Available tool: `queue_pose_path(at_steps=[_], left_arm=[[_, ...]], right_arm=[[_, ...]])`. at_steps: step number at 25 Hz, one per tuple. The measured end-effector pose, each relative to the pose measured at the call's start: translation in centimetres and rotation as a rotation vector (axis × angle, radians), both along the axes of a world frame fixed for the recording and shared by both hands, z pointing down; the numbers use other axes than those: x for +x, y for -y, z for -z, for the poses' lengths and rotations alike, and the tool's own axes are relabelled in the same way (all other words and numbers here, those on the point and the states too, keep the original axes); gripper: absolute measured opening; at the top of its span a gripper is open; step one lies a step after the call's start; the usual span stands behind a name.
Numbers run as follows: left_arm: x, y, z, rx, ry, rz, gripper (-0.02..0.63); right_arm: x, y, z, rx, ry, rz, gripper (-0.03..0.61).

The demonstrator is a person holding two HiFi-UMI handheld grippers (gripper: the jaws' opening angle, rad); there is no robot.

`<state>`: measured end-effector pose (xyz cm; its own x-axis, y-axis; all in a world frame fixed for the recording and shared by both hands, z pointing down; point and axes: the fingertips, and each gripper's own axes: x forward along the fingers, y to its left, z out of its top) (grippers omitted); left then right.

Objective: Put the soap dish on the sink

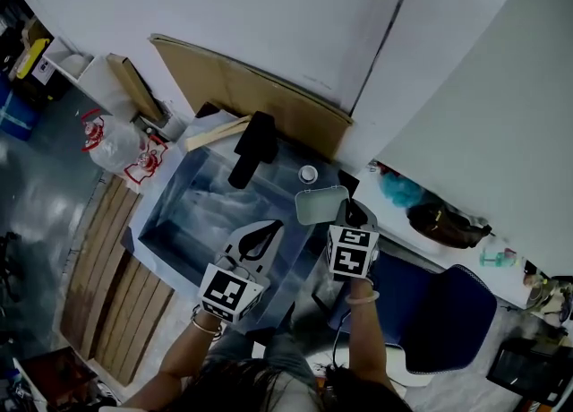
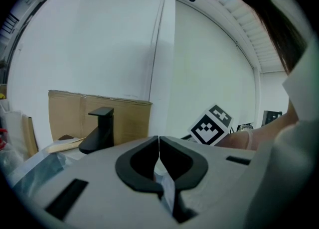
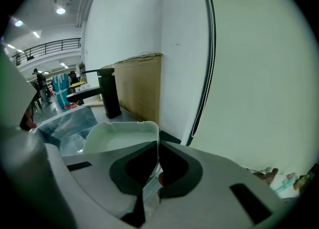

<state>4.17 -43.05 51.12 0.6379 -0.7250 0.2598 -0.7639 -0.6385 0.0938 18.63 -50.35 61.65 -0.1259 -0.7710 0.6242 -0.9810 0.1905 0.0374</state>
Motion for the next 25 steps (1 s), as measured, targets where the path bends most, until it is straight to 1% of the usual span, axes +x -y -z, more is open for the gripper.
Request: queue_pose_path(at_steps=[13, 20, 25], left_arm=[[0.4, 0.1, -1.6, -0.029, 0.003, -0.026, 0.011], [0.5, -0.3, -2.2, -0.051, 0.006, -0.029, 0.011], [0.4, -0.6, -2.3, -0.052, 0.013, -0.030, 0.011]], right_arm=[[0.2, 1.5, -2.6, -0.026, -0.014, -0.011, 0.029], [0.1, 1.7, -3.3, -0.032, 0.009, -0.020, 0.029], [0.3, 1.5, -3.8, -0.041, -0.012, -0.012, 0.031]])
